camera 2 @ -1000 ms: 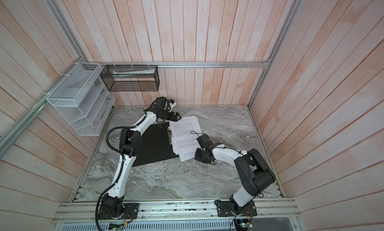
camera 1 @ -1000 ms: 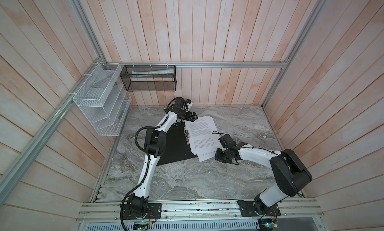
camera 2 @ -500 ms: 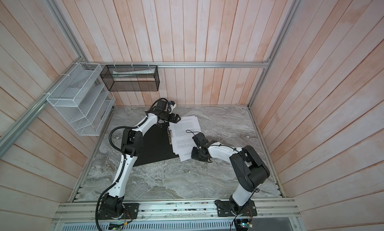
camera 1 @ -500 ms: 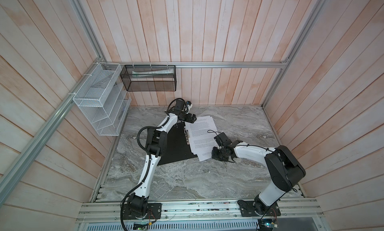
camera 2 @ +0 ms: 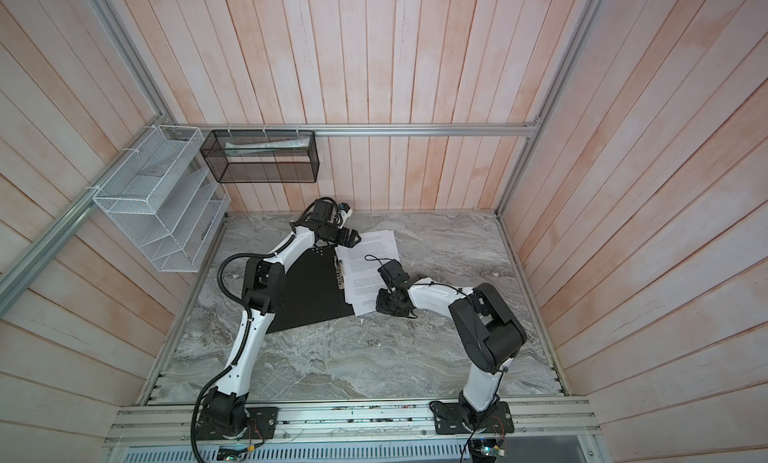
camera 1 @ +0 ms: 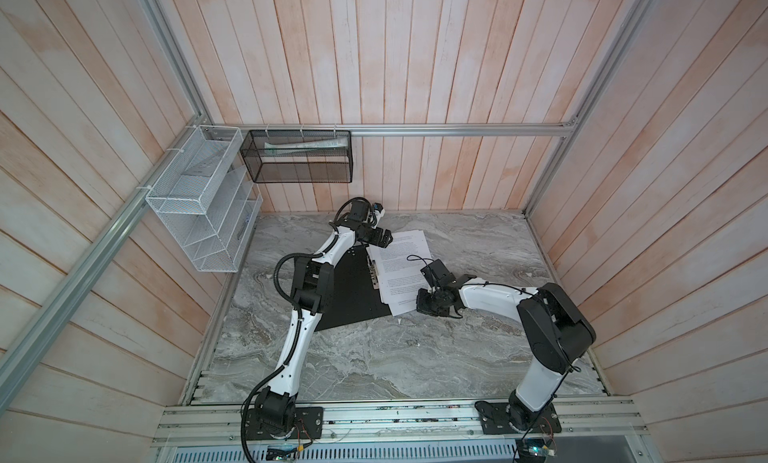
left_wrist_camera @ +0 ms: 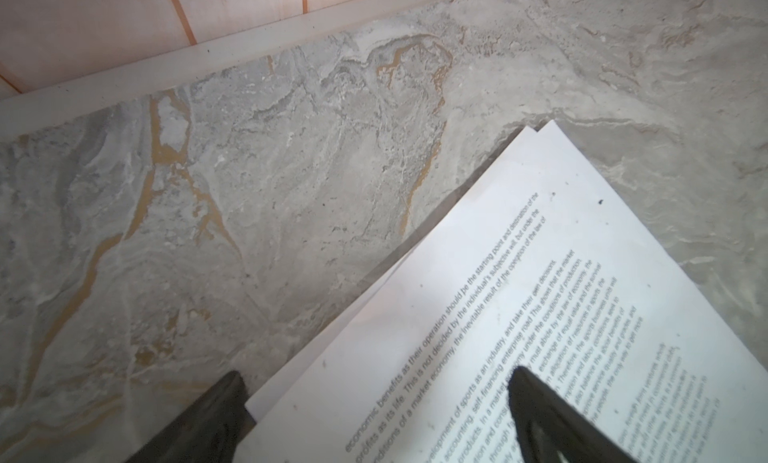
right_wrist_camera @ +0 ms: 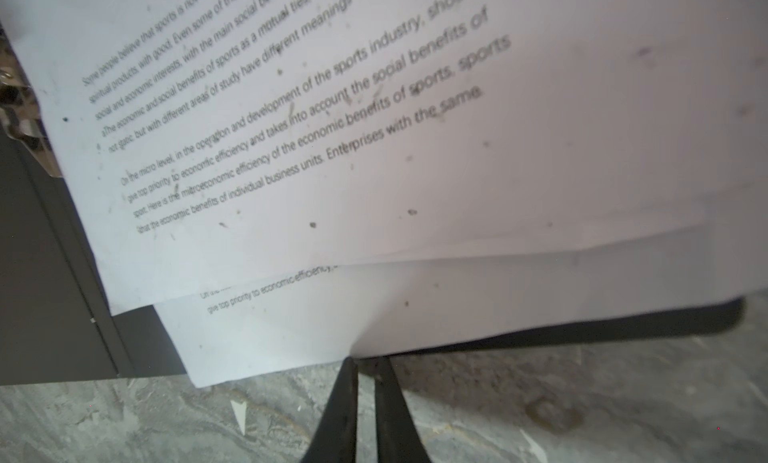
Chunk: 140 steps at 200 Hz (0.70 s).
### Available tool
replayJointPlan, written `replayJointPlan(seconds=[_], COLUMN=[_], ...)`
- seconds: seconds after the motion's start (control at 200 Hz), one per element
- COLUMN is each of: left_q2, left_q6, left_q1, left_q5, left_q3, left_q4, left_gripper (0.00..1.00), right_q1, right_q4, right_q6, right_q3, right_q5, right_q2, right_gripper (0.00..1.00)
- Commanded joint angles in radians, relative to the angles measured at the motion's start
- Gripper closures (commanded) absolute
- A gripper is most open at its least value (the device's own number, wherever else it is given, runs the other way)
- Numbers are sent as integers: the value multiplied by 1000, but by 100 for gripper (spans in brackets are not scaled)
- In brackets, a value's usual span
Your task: Put the files into the folder
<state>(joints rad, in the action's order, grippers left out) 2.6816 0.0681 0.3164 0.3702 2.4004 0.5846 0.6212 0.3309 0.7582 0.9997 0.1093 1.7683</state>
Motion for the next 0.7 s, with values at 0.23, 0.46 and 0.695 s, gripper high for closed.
replayJointPlan(seconds=[0.23,0.46,0.695], left_q2=[-65,-128,-303], left_q6=[30,52,13], left_q1=[4,4,-2], left_q5=[29,16,-19], left_q3=[-80,-109,-167], left_q4=[122,156,159], left_gripper=[0,0,0], right_q1=[10,9,7], right_q4=[59,74,128], right_q6=[-28,-39,-63], right_q3=[9,20,55], right_q5=[-3,-2,7], right_q2=[70,43,-80], right_gripper=[86,81,74])
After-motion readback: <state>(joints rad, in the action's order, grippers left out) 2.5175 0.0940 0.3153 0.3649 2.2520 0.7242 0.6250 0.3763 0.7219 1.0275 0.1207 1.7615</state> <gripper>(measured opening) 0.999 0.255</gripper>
